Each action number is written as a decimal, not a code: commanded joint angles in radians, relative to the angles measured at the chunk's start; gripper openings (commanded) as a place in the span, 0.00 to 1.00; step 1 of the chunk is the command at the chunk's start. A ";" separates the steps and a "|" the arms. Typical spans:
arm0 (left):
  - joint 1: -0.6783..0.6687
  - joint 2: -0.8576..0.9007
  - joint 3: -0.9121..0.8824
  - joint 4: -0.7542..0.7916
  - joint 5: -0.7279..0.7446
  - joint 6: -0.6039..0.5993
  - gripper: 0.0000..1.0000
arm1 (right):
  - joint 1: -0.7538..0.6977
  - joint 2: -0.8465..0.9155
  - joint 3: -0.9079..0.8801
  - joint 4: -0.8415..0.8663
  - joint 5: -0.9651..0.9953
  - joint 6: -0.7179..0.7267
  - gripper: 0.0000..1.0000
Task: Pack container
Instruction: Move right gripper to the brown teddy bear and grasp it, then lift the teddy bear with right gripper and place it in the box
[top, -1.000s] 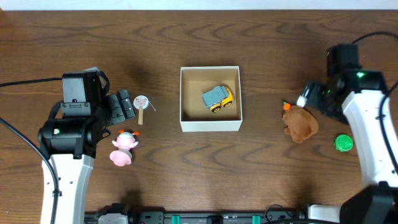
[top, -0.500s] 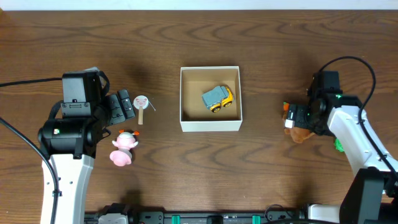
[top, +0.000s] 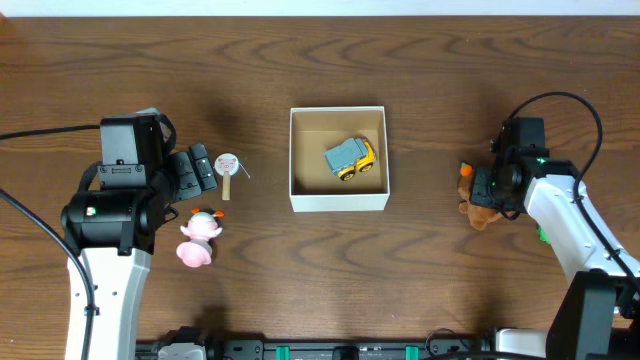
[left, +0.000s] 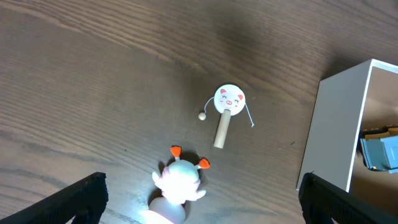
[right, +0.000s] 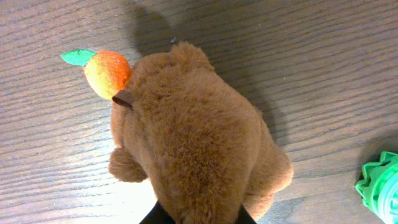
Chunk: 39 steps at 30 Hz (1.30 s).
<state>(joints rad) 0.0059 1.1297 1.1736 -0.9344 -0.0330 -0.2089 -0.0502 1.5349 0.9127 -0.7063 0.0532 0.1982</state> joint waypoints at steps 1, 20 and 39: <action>0.006 -0.002 0.019 0.001 -0.004 0.009 0.98 | 0.002 -0.002 0.003 -0.014 -0.028 0.014 0.01; 0.006 -0.002 0.019 0.002 -0.004 0.010 0.98 | 0.564 -0.063 0.475 -0.017 -0.058 -0.178 0.01; 0.006 -0.002 0.019 0.001 -0.004 0.009 0.98 | 0.698 0.226 0.475 0.204 -0.049 0.394 0.01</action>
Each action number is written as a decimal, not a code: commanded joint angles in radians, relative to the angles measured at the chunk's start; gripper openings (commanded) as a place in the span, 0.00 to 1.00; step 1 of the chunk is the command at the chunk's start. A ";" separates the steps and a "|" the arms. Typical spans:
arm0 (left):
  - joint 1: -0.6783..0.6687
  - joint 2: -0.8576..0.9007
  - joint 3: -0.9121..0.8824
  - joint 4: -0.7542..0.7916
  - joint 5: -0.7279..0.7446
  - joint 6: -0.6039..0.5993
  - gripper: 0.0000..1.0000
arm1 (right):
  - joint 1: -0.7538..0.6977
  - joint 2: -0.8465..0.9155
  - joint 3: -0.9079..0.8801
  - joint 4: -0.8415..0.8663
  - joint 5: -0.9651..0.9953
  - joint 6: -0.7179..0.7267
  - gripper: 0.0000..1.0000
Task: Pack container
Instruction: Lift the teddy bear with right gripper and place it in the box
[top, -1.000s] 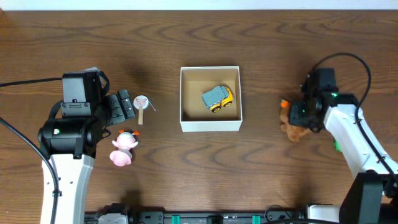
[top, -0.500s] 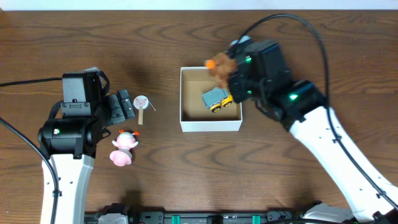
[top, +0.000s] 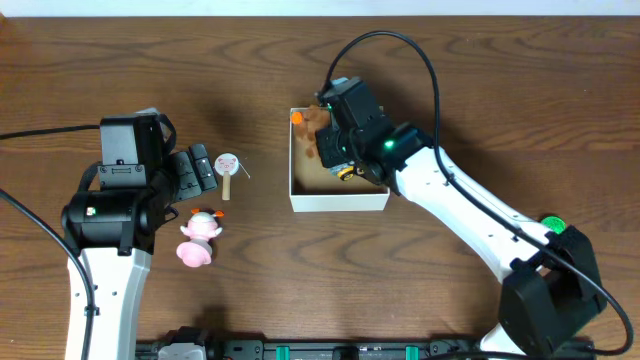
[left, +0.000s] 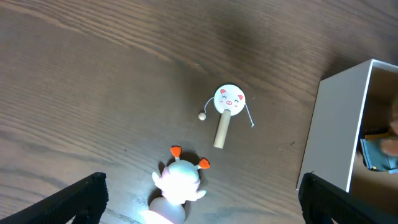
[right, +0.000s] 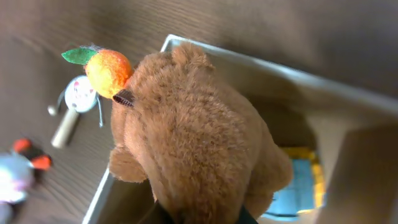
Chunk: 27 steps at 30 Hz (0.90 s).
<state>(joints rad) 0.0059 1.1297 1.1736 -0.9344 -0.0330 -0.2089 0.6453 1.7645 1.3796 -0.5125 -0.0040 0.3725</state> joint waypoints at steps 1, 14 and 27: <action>0.006 -0.002 0.019 0.001 -0.004 0.009 0.98 | 0.003 -0.003 0.008 0.018 0.008 0.246 0.01; 0.006 -0.002 0.019 0.001 -0.004 0.009 0.98 | 0.055 0.015 0.008 -0.015 0.032 0.566 0.01; 0.006 -0.002 0.019 0.000 -0.004 0.009 0.98 | 0.053 0.130 0.008 -0.047 0.042 0.581 0.01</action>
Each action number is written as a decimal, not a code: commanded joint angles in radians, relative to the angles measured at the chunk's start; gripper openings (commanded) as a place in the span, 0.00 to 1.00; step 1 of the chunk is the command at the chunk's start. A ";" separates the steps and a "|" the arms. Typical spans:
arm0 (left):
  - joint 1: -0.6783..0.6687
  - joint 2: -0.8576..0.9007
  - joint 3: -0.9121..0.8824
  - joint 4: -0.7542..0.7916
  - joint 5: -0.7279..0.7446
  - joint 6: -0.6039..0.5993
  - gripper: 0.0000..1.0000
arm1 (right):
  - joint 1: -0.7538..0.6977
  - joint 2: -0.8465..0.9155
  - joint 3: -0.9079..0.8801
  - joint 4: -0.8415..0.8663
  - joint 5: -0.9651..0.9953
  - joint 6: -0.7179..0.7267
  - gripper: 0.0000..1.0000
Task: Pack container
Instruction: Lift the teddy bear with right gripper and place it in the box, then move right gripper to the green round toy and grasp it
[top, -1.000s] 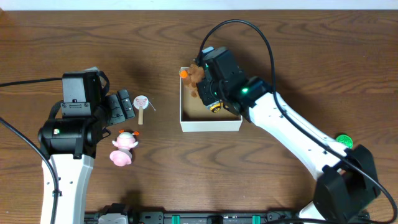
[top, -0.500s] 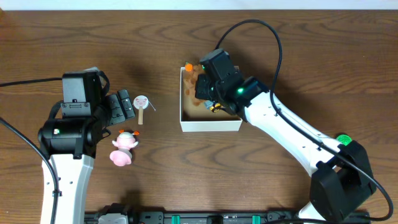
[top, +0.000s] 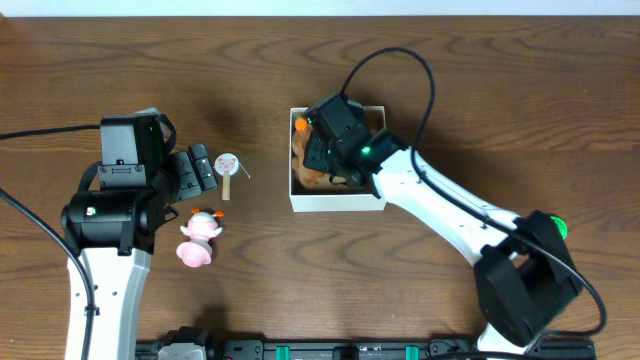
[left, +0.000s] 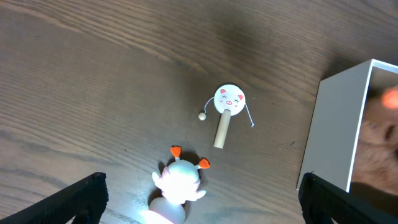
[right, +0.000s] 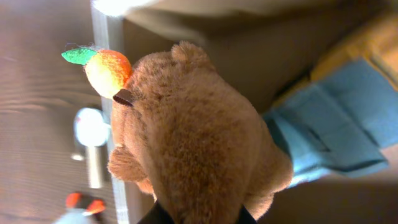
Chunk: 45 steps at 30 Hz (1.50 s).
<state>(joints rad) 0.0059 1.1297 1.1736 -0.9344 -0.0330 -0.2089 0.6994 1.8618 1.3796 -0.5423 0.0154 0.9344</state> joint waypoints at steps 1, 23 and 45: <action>0.006 -0.002 0.019 0.001 -0.004 0.009 0.98 | -0.004 0.039 0.008 -0.031 0.026 0.019 0.01; 0.006 -0.002 0.019 0.000 -0.004 0.010 0.98 | -0.022 0.039 0.095 -0.048 0.044 -0.224 0.66; 0.006 -0.002 0.019 0.001 -0.004 0.009 0.98 | -0.613 -0.367 0.254 -0.701 0.175 -0.210 0.99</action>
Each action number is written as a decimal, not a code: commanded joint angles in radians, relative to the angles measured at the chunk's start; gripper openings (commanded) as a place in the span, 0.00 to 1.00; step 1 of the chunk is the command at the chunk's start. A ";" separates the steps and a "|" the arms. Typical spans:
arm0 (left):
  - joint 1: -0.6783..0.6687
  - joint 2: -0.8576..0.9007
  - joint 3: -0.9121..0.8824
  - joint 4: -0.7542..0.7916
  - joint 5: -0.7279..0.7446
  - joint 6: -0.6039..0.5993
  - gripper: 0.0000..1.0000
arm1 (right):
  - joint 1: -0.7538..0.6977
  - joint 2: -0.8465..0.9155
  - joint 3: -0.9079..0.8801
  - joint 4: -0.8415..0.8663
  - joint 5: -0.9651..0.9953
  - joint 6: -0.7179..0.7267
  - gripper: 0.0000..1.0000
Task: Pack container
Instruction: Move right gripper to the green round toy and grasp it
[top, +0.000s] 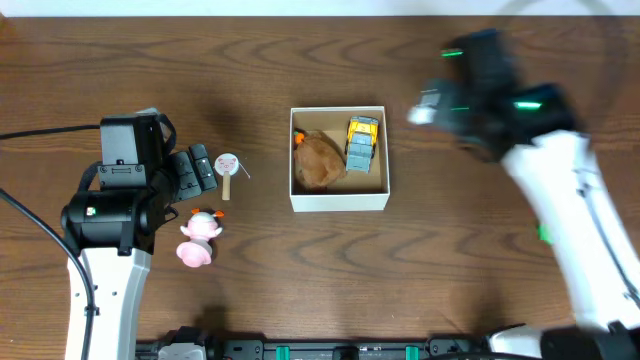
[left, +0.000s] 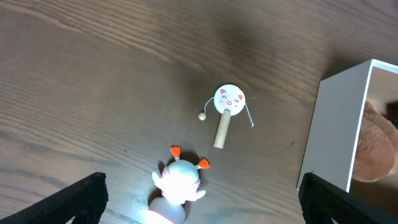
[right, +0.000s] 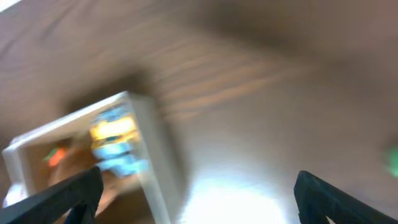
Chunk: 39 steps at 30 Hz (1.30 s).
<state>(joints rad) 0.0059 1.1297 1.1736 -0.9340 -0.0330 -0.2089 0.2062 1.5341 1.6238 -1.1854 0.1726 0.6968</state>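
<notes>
The white box (top: 338, 203) stands mid-table. Inside it lie a brown plush bear (top: 318, 162) with an orange on its head, on the left, and a blue-and-yellow toy truck (top: 360, 143) at the back right. My right gripper (top: 428, 108), blurred, hangs to the right of the box; in the wrist view it (right: 199, 199) is open with nothing in it and the box (right: 149, 155) lies off to the left. My left gripper (left: 202, 204) is open above a pink pig toy (left: 178, 186). A pig-faced rattle drum (left: 225, 112) lies beyond the pig toy.
A green object (top: 542, 235) lies on the table at the right, partly behind my right arm. The left arm's base and body take up the front left. The box wall (left: 333, 130) stands to the right of my left gripper.
My right gripper has let go of the bear, which now lies in the left of the box. The gripper is open, outside the box to its right. The truck stands further back. Left arm unmoved.
My right gripper was shut on the bear on the table at the far right. Then it held the bear over the box's back left corner, then down inside the box beside the truck. Now the bear rests there and the gripper is away, open.
</notes>
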 joint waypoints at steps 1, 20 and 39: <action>0.006 -0.002 0.019 0.000 -0.004 0.010 0.98 | -0.171 -0.042 0.009 -0.090 0.014 0.026 0.99; 0.006 -0.002 0.019 0.000 -0.004 0.009 0.98 | -0.711 -0.013 -0.623 0.246 -0.141 -0.138 0.99; 0.006 -0.002 0.019 -0.004 -0.004 0.009 0.98 | -0.717 -0.010 -0.834 0.570 -0.068 -0.157 0.99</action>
<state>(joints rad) 0.0059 1.1297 1.1740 -0.9356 -0.0330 -0.2089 -0.5026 1.5192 0.7998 -0.6266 0.0841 0.5648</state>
